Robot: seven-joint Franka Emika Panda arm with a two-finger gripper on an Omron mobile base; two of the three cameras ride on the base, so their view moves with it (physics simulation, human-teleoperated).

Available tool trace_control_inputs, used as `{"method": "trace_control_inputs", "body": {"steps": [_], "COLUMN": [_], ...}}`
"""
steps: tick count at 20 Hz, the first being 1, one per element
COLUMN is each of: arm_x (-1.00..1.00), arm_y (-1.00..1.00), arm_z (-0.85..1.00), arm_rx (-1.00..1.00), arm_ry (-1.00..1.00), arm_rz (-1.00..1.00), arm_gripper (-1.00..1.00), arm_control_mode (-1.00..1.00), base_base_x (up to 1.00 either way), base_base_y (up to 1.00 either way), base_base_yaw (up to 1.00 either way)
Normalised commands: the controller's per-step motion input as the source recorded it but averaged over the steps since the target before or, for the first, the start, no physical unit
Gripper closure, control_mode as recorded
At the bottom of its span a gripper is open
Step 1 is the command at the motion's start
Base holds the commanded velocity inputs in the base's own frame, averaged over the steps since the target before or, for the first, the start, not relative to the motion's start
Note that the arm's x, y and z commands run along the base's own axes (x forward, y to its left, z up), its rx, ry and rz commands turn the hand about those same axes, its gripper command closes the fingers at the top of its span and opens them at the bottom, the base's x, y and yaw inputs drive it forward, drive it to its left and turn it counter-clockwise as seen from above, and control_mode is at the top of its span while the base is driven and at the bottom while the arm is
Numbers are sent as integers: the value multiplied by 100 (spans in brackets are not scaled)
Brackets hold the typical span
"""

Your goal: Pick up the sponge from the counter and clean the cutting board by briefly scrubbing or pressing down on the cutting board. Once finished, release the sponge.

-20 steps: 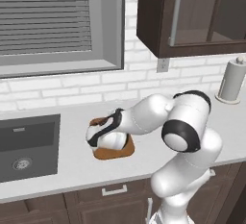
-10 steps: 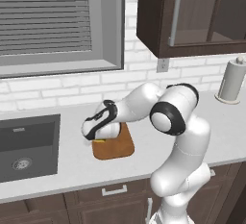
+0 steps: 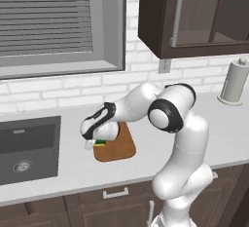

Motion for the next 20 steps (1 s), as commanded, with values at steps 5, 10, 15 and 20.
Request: {"method": "trace_control_inputs", "body": {"steps": [5,10,15,20], "arm_x": [26,62,85,100], "arm_y": [-21,-29,-31,-41], "arm_z": [-20,-10,-4,0], "arm_rx": [5,0,0,0], "arm_ry": [0,0,0,2], "arm_rz": [1,0,0,0], "arm_gripper": [100,100,100,100], "arm_control_mode": [-100,-100,-100,-100], "base_base_x": [0,0,0,0], "base_base_y": [0,0,0,0], "base_base_yaw": [0,0,0,0]}}
